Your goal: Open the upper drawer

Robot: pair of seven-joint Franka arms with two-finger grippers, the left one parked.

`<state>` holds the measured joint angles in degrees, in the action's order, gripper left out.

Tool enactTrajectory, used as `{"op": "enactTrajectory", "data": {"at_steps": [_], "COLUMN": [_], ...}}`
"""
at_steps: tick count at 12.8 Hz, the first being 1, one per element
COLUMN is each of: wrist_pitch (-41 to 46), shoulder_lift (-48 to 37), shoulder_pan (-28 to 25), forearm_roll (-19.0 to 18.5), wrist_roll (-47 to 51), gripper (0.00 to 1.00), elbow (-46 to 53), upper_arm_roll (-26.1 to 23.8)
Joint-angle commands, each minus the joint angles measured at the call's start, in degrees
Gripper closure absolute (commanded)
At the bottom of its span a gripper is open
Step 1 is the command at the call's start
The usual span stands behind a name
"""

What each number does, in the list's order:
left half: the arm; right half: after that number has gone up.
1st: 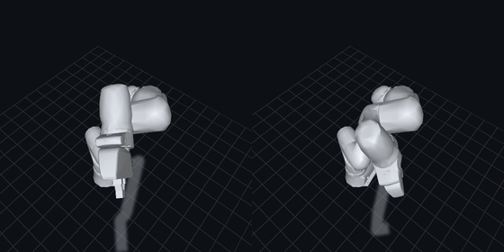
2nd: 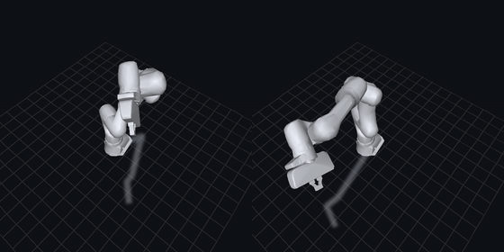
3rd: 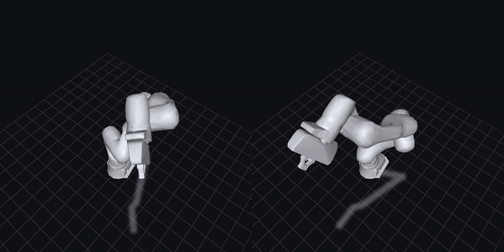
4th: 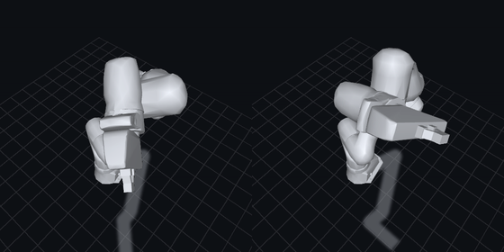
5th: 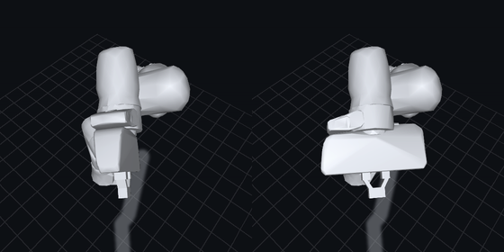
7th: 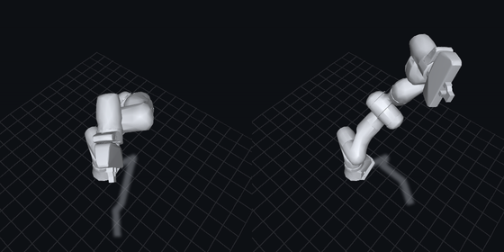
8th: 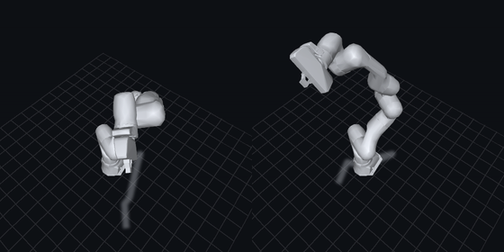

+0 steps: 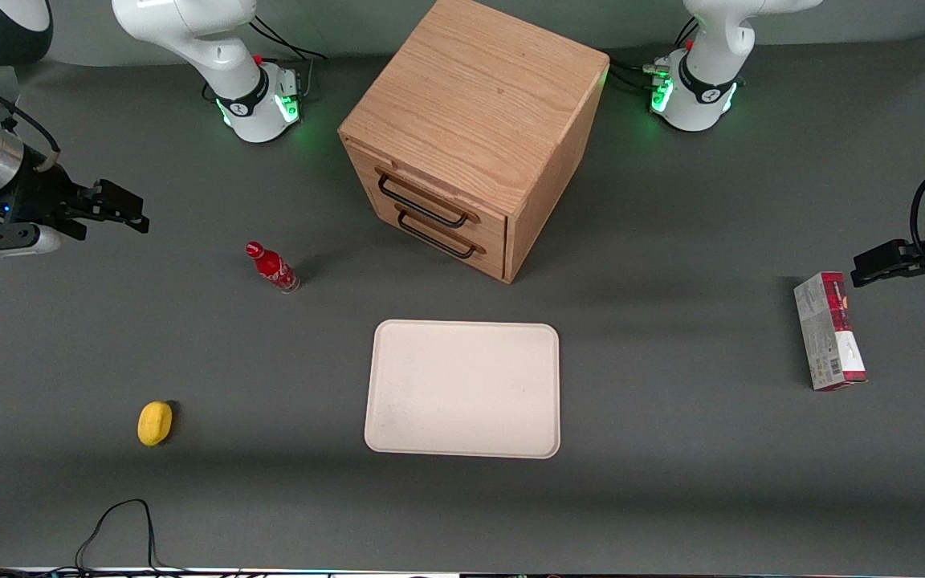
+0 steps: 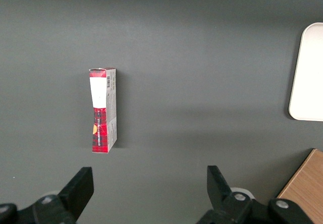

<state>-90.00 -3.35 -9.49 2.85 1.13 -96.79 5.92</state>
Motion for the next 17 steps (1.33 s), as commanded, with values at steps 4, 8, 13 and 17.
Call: {"op": "enactTrajectory", "data": {"at_steps": [4,8,13,17], "wrist_pitch": [2.3,3.4,3.1,2.5], "shoulder_lift": [0.5,0.9,4.3,8.6], "shoulder_pan": [0.4,0.0,-2.0,-5.1], "forearm_roll": [-0.3,0.1,4.3,8.0], "wrist_roll": [-1.2,-1.0,-1.2,-1.4], "gripper": [0.00,0.00,0.00,0.00], "elbow": [2.0,2.6,5.2,8.1], "upper_arm_roll": [-0.2,-0.7,-0.8,-0.8]}}
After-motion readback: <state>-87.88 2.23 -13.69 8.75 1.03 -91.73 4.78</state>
